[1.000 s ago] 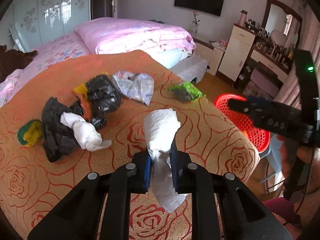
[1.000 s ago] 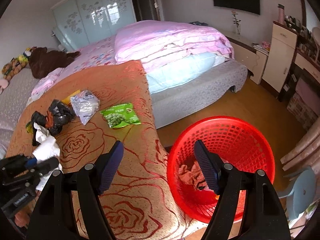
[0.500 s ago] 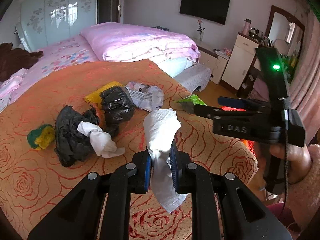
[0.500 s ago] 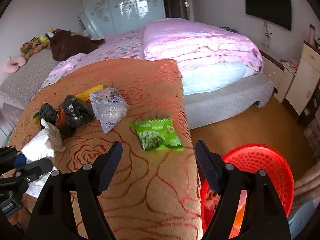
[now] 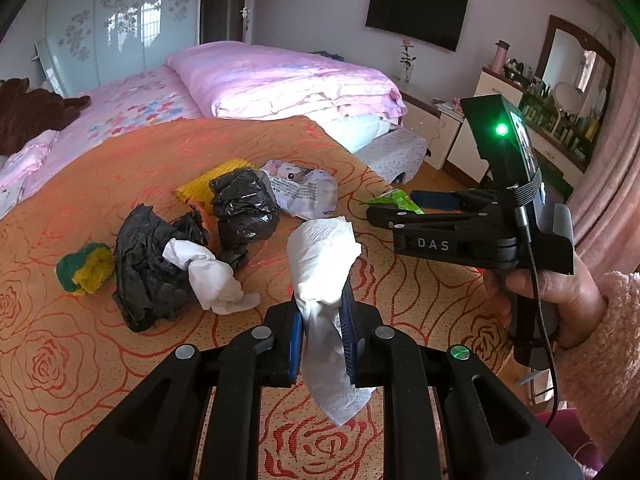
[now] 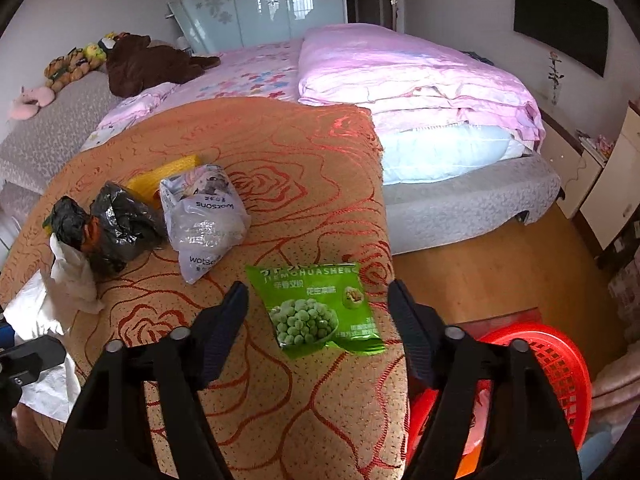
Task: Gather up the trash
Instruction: 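Grasp the green snack bag with the right tool while the left tool holds the tissue, then carry the tissue and green snack bag over the red wastebasket with both tools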
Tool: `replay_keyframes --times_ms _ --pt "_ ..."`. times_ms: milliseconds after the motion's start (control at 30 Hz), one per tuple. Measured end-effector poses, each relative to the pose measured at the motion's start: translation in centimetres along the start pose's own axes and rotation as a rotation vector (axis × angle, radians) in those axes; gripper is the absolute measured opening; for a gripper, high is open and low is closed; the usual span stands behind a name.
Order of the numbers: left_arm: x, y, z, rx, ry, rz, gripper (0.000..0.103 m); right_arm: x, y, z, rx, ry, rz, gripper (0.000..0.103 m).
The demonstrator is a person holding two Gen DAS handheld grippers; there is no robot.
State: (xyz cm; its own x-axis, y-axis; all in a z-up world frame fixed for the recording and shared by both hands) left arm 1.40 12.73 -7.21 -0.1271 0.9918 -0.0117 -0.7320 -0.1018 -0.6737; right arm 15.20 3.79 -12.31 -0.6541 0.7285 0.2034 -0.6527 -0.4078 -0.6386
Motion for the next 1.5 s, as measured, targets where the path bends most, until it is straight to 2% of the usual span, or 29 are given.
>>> replay_keyframes --times_ms 100,233,500,1100,1500 --pt "0.1 0.1 0.0 0.0 -0.002 0.004 0.016 0.1 0.1 -0.1 0.003 0.0 0.007 0.049" --pt "0.3 0.1 0.0 0.0 -0.006 0.009 0.016 0.2 0.2 0.2 -0.006 -0.01 0.012 0.045" --pt "0.8 -0.2 0.1 -0.005 -0.02 0.022 0.016 1.0 0.5 1.8 -0.04 -0.019 0.0 0.044" --pt "1.2 -3.0 0.9 -0.044 -0.056 0.035 0.016 2.3 0.7 8.4 -0.155 0.023 -0.041 0.044" --pt "0.6 -4.9 0.8 -0.057 -0.066 0.03 0.016 1.1 0.5 10.6 -0.189 0.074 -0.096 0.044"
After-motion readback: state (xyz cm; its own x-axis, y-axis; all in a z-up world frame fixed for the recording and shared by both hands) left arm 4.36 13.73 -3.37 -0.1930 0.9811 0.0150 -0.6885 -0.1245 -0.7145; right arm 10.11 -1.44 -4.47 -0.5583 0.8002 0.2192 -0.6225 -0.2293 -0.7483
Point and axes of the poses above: each gripper's, at about its wrist camera, not at the fingertips, and z roughly against the way its jaws point, x to its left, y to its underside, the point moved 6 cm from there along -z, roughly the way its jaws point, and after that the axes turned 8 degrees about -y, right-handed, at the moved point
